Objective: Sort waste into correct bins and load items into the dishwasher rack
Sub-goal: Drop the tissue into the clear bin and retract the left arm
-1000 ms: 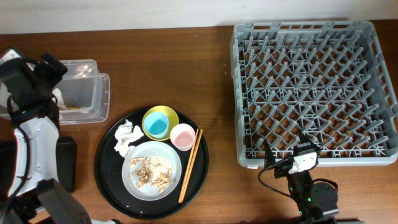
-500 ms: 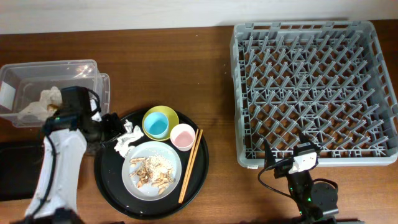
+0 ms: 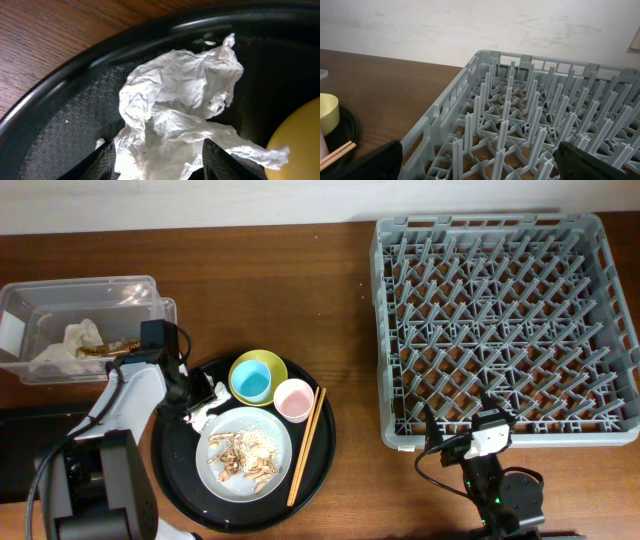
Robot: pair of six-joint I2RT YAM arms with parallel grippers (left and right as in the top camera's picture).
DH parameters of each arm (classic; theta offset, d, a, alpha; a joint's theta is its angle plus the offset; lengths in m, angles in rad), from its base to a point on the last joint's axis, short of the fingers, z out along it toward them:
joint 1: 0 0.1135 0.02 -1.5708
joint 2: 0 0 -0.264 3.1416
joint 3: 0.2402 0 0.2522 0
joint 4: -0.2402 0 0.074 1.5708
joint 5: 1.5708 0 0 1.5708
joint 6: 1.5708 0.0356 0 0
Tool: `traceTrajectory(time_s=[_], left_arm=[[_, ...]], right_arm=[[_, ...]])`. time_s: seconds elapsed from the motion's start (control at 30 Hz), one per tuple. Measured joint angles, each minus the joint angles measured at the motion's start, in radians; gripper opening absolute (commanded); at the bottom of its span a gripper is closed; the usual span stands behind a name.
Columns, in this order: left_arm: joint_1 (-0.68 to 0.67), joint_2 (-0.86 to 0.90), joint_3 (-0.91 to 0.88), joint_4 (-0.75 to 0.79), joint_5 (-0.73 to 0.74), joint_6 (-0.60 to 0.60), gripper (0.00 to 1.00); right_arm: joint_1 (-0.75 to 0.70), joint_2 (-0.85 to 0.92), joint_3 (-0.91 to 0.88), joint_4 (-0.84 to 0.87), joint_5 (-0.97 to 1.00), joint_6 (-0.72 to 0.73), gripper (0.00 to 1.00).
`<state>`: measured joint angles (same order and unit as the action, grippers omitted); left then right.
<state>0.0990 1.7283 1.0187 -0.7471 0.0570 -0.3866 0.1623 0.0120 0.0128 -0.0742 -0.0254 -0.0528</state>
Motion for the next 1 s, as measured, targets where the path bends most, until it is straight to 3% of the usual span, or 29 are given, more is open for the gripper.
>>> traceTrajectory(time_s=[0.1,0.17,0.3,0.4,0.47,0.53,0.63,0.73,0.77,0.83,0.87,0.9,0.93,1.0], left_arm=[[-0.025,0.0,-0.008,0.004,0.013,0.0,0.52],[-0.031,0.0,-0.04,0.01,-0.011,0.0,0.44],[-0.031,0.0,-0.042,0.011,-0.039,-0.007,0.01],[-0.024,0.002,0.007,-0.105,-0.035,-0.007,0.01],[0.012,-0.011,0.175,-0.221,-0.013,-0.007,0.0],[0.042,-0.087,0.351,-0.224,-0.001,-0.007,0.0],[0.064,-0.2,0.427,0.019,-0.063,-0.007,0.01],[0.066,-0.19,0.426,0.193,-0.332,-0.007,0.0],[0.069,-0.175,0.427,0.217,-0.406,-0.007,0.03],[0.089,-0.095,0.427,0.265,-0.504,0.008,0.54],[0.105,-0.044,0.427,0.291,-0.522,0.021,0.6],[0.127,0.006,0.426,0.287,-0.529,0.024,0.73],[0.142,0.028,0.425,0.28,-0.533,0.029,0.95],[0.169,0.03,0.425,0.267,-0.544,0.033,0.99]], right_arm=[[0.0,0.0,0.0,0.0,0.0,0.0,0.98],[0.0,0.0,0.0,0.0,0.0,0.0,0.98],[0.0,0.0,0.0,0.0,0.0,0.0,0.98],[0.0,0.0,0.0,0.0,0.0,0.0,0.98],[0.0,-0.001,0.0,0.0,0.0,0.0,0.98],[0.0,-0.001,0.0,0.0,0.0,0.0,0.98],[0.0,-0.001,0.0,0.0,0.0,0.0,0.98],[0.0,-0.002,0.0,0.0,0.0,0.0,0.98],[0.0,-0.002,0.0,0.0,0.0,0.0,0.98],[0.0,-0.002,0.0,0.0,0.0,0.0,0.98],[0.0,-0.002,0.0,0.0,0.0,0.0,0.98],[0.0,-0.002,0.0,0.0,0.0,0.0,0.98],[0.0,-0.002,0.0,0.0,0.0,0.0,0.98],[0.0,-0.002,0.0,0.0,0.0,0.0,0.98]])
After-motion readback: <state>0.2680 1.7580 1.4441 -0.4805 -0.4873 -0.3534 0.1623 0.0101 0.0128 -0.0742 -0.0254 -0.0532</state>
